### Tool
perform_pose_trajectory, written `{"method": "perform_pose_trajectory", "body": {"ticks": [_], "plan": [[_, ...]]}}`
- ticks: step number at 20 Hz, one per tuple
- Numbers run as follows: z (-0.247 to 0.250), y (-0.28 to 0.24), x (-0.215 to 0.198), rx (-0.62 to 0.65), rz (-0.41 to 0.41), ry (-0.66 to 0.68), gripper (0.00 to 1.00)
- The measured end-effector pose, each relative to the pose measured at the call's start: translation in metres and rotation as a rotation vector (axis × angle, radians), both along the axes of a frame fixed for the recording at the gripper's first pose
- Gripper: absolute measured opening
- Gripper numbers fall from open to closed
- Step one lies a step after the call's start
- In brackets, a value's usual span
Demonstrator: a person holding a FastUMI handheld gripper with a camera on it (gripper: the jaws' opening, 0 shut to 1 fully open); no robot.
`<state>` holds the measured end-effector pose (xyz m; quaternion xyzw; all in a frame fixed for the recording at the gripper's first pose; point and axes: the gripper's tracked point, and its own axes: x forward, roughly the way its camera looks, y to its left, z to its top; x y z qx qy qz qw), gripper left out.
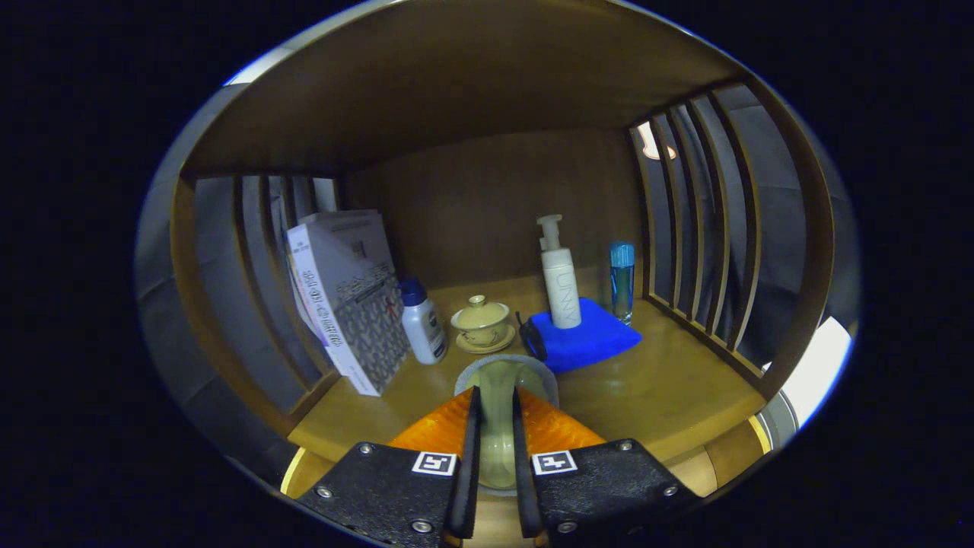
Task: Pull open the drawer, take out the items inside it, and place them on the countertop above the cabinet.
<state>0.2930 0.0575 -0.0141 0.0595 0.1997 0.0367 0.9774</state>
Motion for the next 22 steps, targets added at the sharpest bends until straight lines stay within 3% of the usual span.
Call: {"method": "perform_pose_trajectory", "body": {"ticks": [7, 14, 22], "plan": [[-0.022, 0.006, 0.029, -0.014, -0.019, 0.012, 0.25], [0.002, 0.004, 0.017, -0.096, -0.029, -0.093, 0.95], [0.048, 0.004, -0.052, -0.08, -0.02, -0.211, 0.94]]}}
